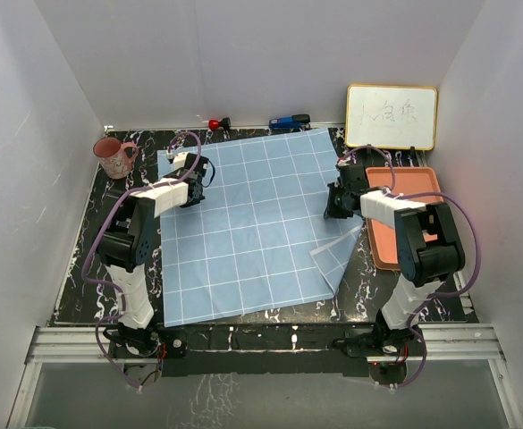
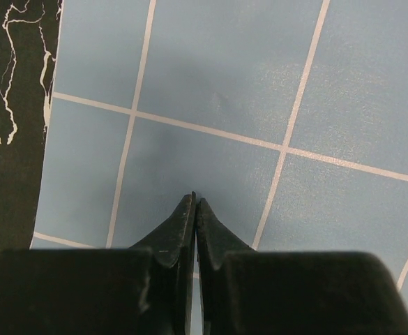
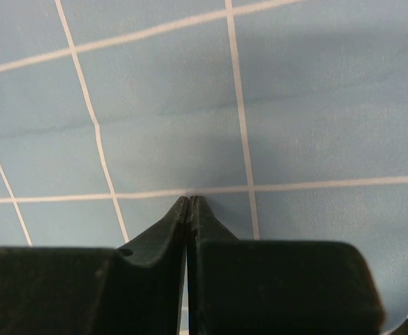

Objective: Set the dinner table for one person
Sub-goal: Flatten out the napkin at the center of the board.

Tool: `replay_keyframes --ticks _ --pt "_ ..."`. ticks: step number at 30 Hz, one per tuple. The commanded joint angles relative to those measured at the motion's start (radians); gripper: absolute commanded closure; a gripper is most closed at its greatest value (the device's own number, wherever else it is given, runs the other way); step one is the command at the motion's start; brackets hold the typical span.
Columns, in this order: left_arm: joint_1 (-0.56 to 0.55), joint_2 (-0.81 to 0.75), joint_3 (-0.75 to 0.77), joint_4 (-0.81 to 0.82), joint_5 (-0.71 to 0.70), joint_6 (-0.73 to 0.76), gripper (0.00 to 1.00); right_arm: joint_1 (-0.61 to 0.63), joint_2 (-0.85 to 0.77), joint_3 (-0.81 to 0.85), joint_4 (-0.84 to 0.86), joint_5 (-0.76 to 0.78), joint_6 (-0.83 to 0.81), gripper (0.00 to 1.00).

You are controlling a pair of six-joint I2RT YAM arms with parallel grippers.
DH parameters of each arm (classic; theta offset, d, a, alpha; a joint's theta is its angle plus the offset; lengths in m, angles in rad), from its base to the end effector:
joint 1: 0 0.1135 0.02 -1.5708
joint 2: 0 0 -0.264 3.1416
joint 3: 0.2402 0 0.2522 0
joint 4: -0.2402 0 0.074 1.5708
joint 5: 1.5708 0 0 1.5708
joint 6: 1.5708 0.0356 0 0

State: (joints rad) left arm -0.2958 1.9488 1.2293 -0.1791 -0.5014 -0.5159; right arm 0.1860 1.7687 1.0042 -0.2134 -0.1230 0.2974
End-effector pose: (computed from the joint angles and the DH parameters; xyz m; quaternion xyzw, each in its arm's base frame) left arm 0.3941 -0.1022 0.1602 -0.1818 0.9000 0.0890 0.3860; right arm 0.3445 0.0693 0.1554 0.0352 0.9541 0.1269 0.2690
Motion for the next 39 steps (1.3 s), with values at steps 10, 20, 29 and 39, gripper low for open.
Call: replay_keyframes --ticks 10,20,29,39 --pt "0.028 0.022 0.011 -0.006 -0.022 0.052 1.0 0.013 -0.092 -0.058 -0.015 -0.045 0.049 1.0" --pt "0.037 0.074 0.042 0.058 0.005 0.067 1.0 0.067 -0.087 -0.088 0.016 -0.044 0.085 1.0" --pt "0.047 0.146 0.133 0.057 0.019 0.101 1.0 0.144 -0.062 -0.068 0.016 -0.023 0.111 1.0" --pt "0.067 0.136 0.118 0.052 0.009 0.114 1.0 0.163 -0.036 -0.006 -0.027 0.0 0.096 1.0"
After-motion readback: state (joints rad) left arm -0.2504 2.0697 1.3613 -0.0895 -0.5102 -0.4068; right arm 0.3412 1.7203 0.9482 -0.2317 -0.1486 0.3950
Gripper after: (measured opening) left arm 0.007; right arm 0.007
